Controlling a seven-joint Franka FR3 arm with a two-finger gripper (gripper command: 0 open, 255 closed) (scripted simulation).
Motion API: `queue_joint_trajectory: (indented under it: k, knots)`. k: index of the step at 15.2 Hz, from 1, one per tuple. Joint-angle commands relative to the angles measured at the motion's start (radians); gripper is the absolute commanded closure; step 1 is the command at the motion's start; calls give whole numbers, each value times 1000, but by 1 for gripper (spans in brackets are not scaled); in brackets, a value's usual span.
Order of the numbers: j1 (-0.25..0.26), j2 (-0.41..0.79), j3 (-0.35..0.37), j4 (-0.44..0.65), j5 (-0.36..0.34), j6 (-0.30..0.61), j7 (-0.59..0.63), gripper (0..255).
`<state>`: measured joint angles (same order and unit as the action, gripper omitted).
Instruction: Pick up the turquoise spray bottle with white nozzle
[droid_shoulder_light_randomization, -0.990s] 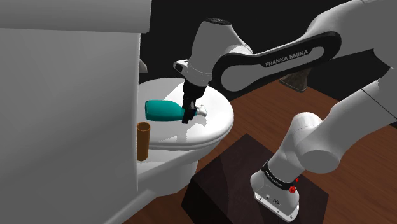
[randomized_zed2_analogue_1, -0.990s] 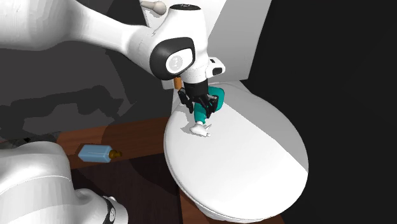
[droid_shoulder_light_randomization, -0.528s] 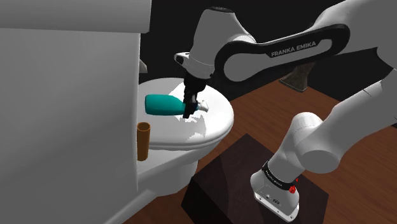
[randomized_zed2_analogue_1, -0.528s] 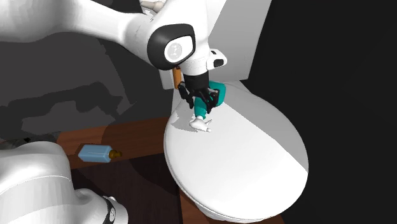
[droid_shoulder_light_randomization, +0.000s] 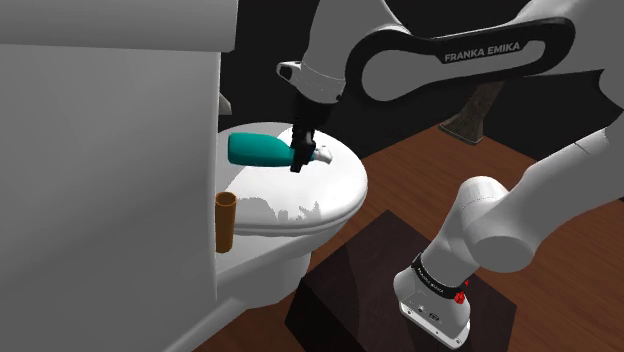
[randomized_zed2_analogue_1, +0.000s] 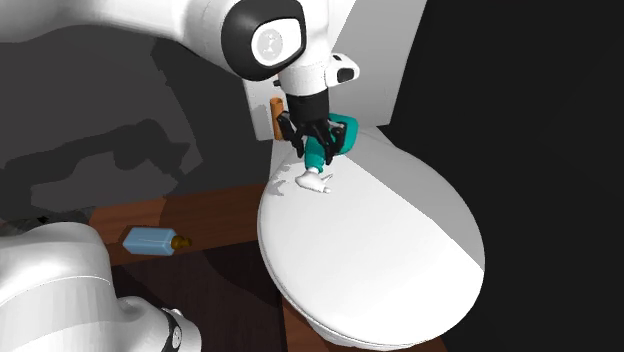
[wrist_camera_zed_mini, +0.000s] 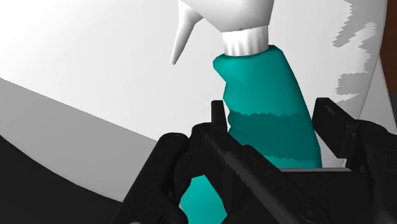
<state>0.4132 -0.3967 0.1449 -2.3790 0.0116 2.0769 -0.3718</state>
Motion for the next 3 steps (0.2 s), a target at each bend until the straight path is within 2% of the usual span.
queue_joint_trajectory:
  k: [1, 3]
  knots:
    - [0, -11, -3, 20, 1, -30, -3, 255]
    - [0, -11, -3, 21, 1, -33, -3, 255]
